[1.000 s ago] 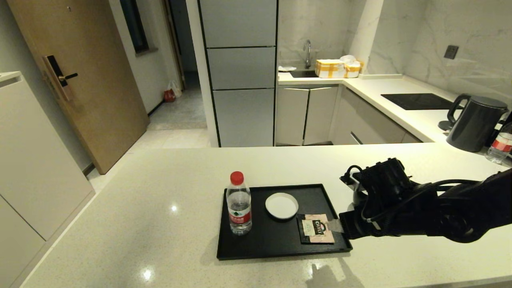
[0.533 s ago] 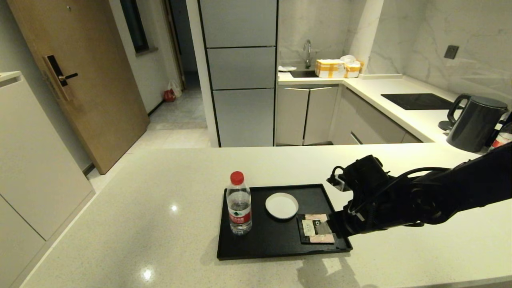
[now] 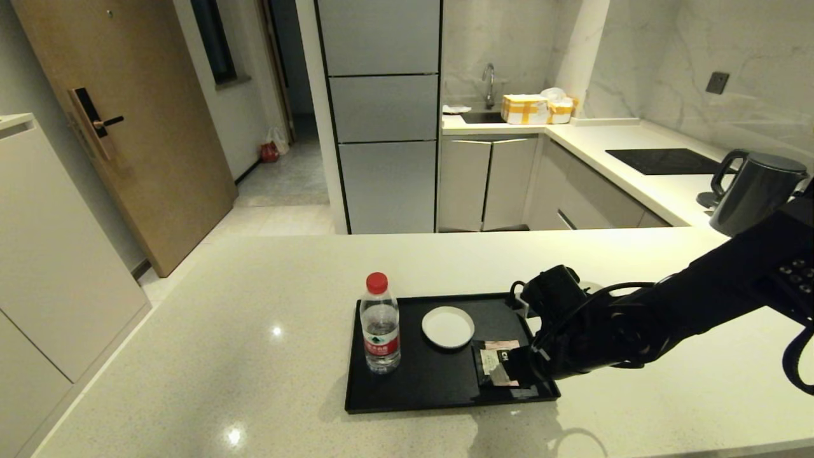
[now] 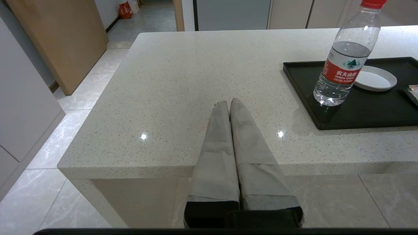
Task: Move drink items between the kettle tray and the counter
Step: Pick up the tea bag
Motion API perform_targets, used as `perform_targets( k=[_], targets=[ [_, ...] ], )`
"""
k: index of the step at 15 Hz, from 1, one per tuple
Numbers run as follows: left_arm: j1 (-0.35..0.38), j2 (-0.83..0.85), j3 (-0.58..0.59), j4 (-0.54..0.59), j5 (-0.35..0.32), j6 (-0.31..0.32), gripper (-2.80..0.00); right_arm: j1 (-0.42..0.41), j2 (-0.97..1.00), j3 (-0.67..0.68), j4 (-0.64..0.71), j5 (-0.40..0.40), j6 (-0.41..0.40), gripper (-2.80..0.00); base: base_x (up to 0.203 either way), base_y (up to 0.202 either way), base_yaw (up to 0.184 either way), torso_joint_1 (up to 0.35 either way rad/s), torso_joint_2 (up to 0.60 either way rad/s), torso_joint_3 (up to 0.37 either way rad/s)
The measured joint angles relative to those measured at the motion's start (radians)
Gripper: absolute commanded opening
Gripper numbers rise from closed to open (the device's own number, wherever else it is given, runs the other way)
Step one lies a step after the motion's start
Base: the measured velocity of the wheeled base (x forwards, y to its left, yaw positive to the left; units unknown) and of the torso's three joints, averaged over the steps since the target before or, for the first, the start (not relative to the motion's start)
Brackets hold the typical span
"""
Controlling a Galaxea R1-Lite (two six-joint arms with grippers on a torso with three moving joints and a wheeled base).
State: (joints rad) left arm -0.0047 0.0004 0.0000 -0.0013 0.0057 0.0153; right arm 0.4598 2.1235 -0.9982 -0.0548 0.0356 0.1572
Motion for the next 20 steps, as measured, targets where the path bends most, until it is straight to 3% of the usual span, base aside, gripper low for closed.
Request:
perform_targets(
  k=[4, 9, 20],
  targets=[
    [0.000, 0.000, 0.000, 0.000, 0.000, 0.000, -2.80, 0.000, 0.047, -0.052, -0.006, -0.033, 0.004, 0.00, 0.000, 0.000, 0.000, 0.000, 0.00, 0.000],
    [0.000, 0.000, 0.000, 0.000, 0.000, 0.000, -2.80, 0.007, 0.088, -0.138, 0.071, -0.172, 0.008, 0.00, 0.000, 0.000, 0.000, 0.000, 0.00, 0.000],
    [0.000, 0.000, 0.000, 0.000, 0.000, 0.000, -2.80, 0.079, 0.099, -0.191, 0.109, -0.180, 0.030, 0.00, 0.000, 0.000, 0.000, 0.000, 0.00, 0.000]
  ],
)
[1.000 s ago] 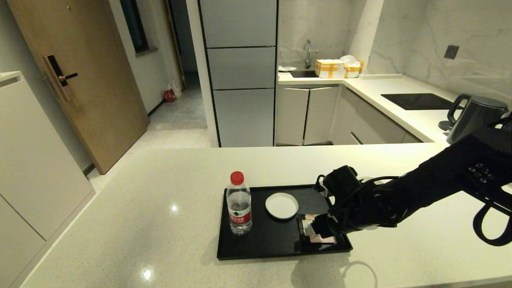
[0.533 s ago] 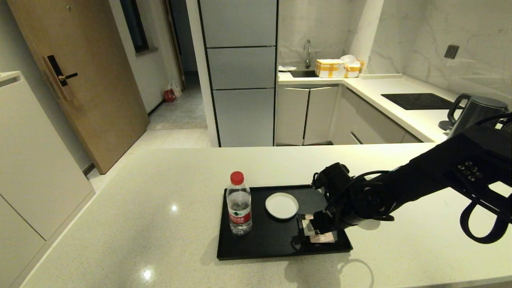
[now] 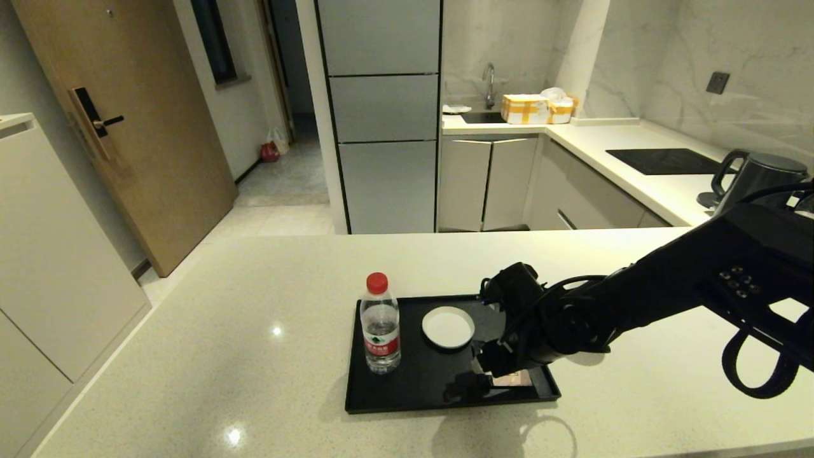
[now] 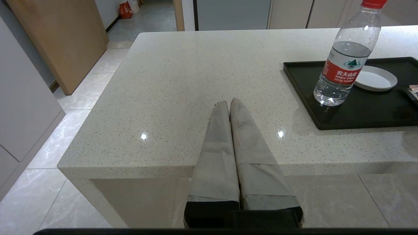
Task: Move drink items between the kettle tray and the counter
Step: Pick up the tea bag
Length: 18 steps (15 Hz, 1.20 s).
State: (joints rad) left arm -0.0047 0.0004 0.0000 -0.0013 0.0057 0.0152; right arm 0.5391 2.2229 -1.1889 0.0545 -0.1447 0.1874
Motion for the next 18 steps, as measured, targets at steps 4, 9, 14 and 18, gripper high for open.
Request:
perform_targets(
  k=[4, 9, 14, 18],
  targets=[
    [0.000, 0.000, 0.000, 0.000, 0.000, 0.000, -2.80, -0.001, 0.021, -0.010, -0.001, 0.000, 0.000, 0.00, 0.000, 0.000, 0.000, 0.000, 0.00, 0.000],
    [0.000, 0.000, 0.000, 0.000, 0.000, 0.000, -2.80, -0.007, 0.033, -0.013, -0.001, 0.002, 0.001, 0.00, 0.000, 0.000, 0.000, 0.000, 0.00, 0.000],
    [0.000, 0.000, 0.000, 0.000, 0.000, 0.000, -2.80, -0.018, 0.041, -0.020, -0.005, 0.010, 0.022, 0.00, 0.000, 0.000, 0.000, 0.000, 0.00, 0.000],
    [0.000, 0.000, 0.000, 0.000, 0.000, 0.000, -2.80, -0.018, 0.047, -0.026, -0.004, 0.011, 0.030, 0.00, 0.000, 0.000, 0.000, 0.000, 0.00, 0.000]
  ],
)
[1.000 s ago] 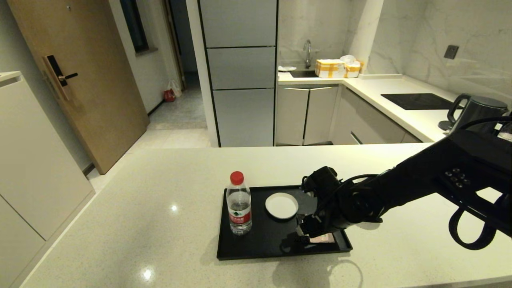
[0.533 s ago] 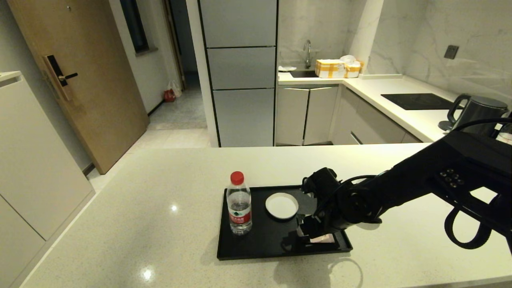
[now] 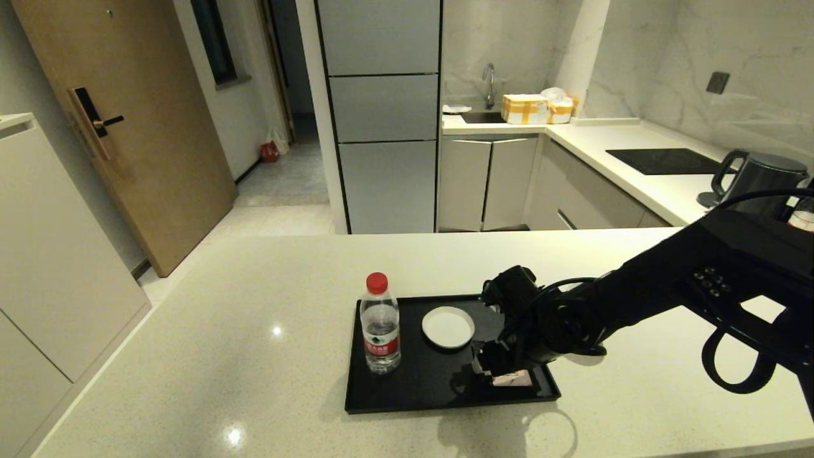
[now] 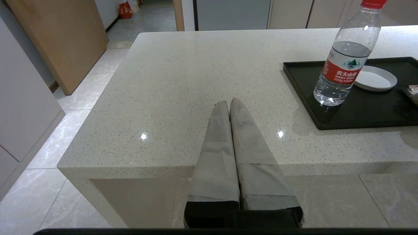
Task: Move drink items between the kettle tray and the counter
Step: Pick up the tea bag
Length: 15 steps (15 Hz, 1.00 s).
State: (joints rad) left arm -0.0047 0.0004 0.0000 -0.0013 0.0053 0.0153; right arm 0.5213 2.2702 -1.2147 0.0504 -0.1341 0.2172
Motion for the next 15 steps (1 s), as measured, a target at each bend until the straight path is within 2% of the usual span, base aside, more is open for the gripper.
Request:
perform_targets(
  k=[4, 15],
  targets=[
    [0.000, 0.000, 0.000, 0.000, 0.000, 0.000, -2.80, 0.000, 0.000, 0.000, -0.001, 0.027, 0.007, 0.00, 0.000, 0.000, 0.000, 0.000, 0.00, 0.000],
    [0.000, 0.000, 0.000, 0.000, 0.000, 0.000, -2.80, -0.001, -0.001, 0.012, -0.011, 0.037, 0.020, 0.00, 0.000, 0.000, 0.000, 0.000, 0.00, 0.000]
  ],
)
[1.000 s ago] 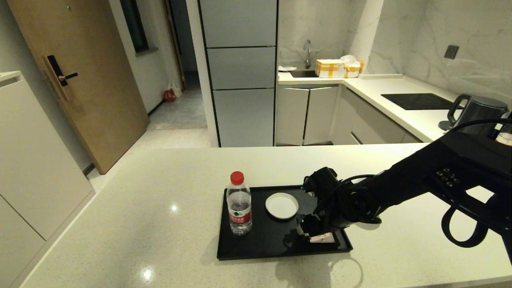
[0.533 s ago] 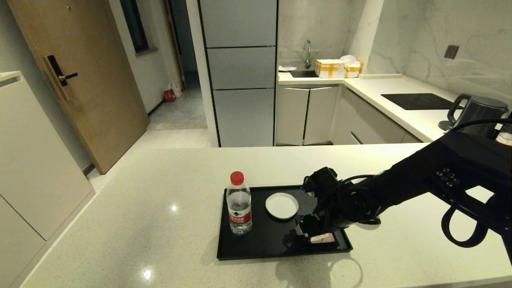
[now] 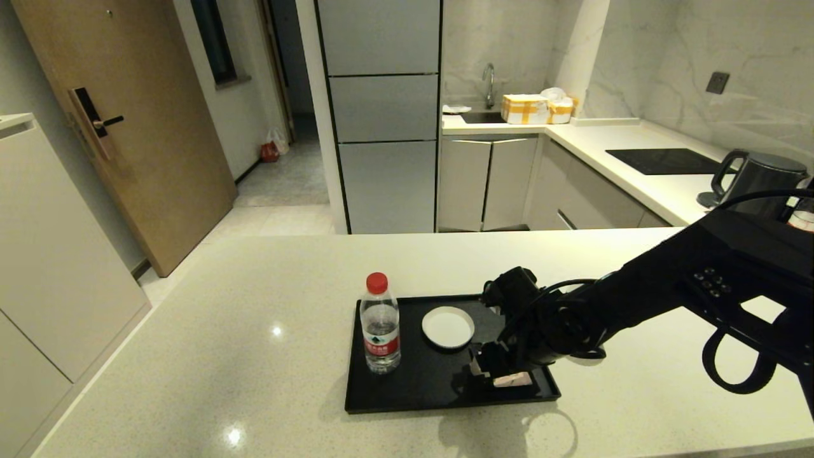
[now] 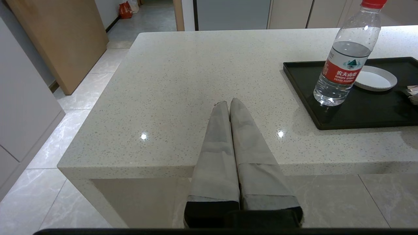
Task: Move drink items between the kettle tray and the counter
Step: Pick up the tea bag
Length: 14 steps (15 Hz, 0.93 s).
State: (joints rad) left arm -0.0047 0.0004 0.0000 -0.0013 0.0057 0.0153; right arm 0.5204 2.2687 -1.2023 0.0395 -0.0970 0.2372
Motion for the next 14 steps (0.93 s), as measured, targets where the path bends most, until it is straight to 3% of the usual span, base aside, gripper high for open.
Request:
perform_targets(
  k=[3, 4, 14],
  targets=[
    [0.000, 0.000, 0.000, 0.000, 0.000, 0.000, -2.80, -0.001, 0.001, 0.002, 0.000, -0.001, 0.000, 0.00, 0.000, 0.000, 0.000, 0.000, 0.00, 0.000],
    [0.000, 0.000, 0.000, 0.000, 0.000, 0.000, -2.80, -0.001, 0.001, 0.002, -0.001, 0.000, 0.000, -2.80, 0.000, 0.000, 0.000, 0.000, 0.00, 0.000],
    [0.000, 0.000, 0.000, 0.000, 0.000, 0.000, -2.80, -0.001, -0.002, -0.001, -0.002, 0.000, 0.004, -2.80, 0.000, 0.000, 0.000, 0.000, 0.00, 0.000]
  ],
)
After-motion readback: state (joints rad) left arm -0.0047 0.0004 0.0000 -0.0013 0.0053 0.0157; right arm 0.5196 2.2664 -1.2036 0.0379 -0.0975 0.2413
